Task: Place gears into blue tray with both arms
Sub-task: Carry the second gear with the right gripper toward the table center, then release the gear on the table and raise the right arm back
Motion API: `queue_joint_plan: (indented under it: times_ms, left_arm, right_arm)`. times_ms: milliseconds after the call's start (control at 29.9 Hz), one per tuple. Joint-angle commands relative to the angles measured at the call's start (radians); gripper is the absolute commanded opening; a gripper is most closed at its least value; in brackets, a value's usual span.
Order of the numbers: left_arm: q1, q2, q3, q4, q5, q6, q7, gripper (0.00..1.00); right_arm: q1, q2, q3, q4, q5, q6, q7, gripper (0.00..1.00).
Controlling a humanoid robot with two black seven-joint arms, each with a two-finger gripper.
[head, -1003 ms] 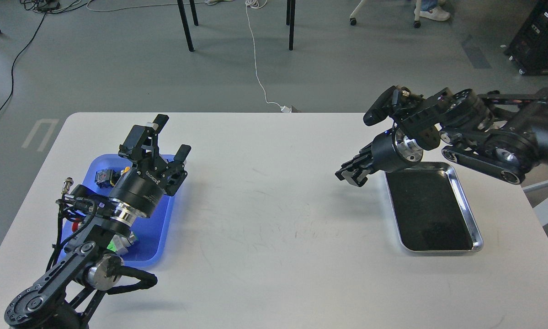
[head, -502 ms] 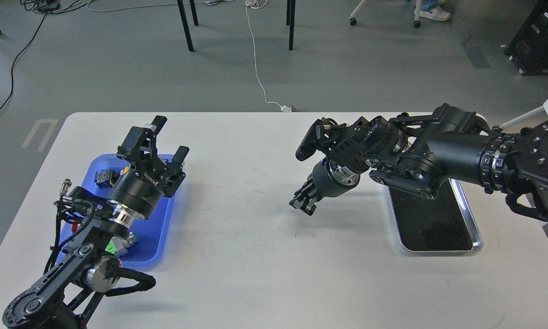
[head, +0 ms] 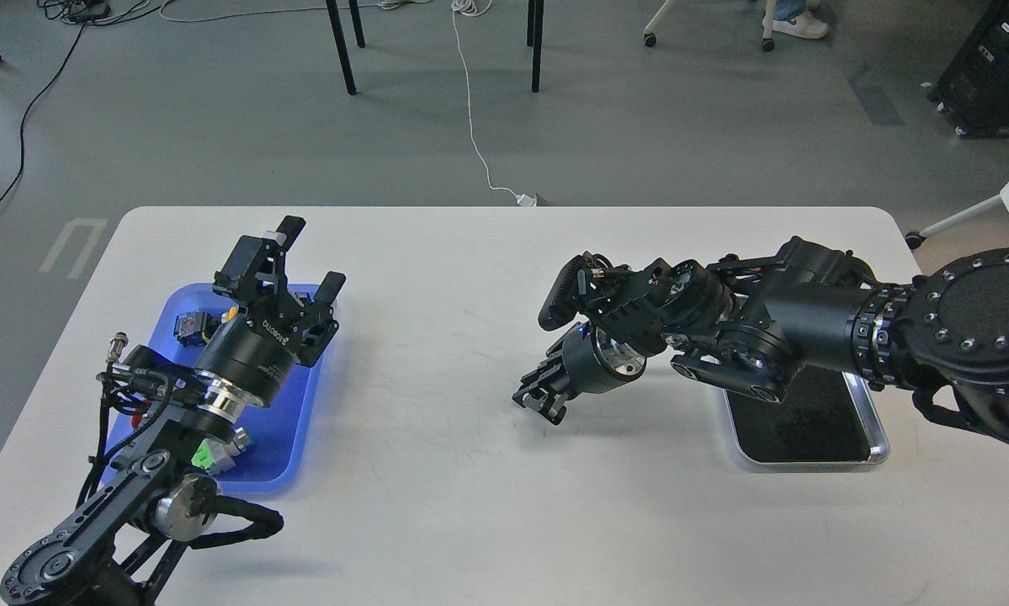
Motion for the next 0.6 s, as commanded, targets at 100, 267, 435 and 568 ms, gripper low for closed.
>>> queue_joint_plan:
  times_ms: [100, 267, 435, 568]
  left_arm:
    - [0.001, -0.003, 0.0, 0.0, 0.0, 0.0, 0.0, 0.98]
    - [0.001, 0.0, 0.0, -0.001, 0.0, -0.001, 0.0, 0.98]
    - [0.001, 0.002, 0.0, -0.007, 0.0, -0.001, -0.002, 0.98]
    - [0.001, 0.005, 0.0, -0.011, 0.0, -0.001, -0.008, 0.98]
  right_arm:
    - [0.0, 0.0, -0.002, 0.005, 0.044, -0.04, 0.0, 0.38]
    - [0.0, 0.0, -0.002, 0.007, 0.058, -0.041, 0.0, 0.66]
    - [0.017, -0.02, 0.013, 0.03, 0.113, -0.052, 0.0, 0.95]
    - [0.044, -0.145, 0.07, 0.084, 0.178, -0.052, 0.0, 0.97]
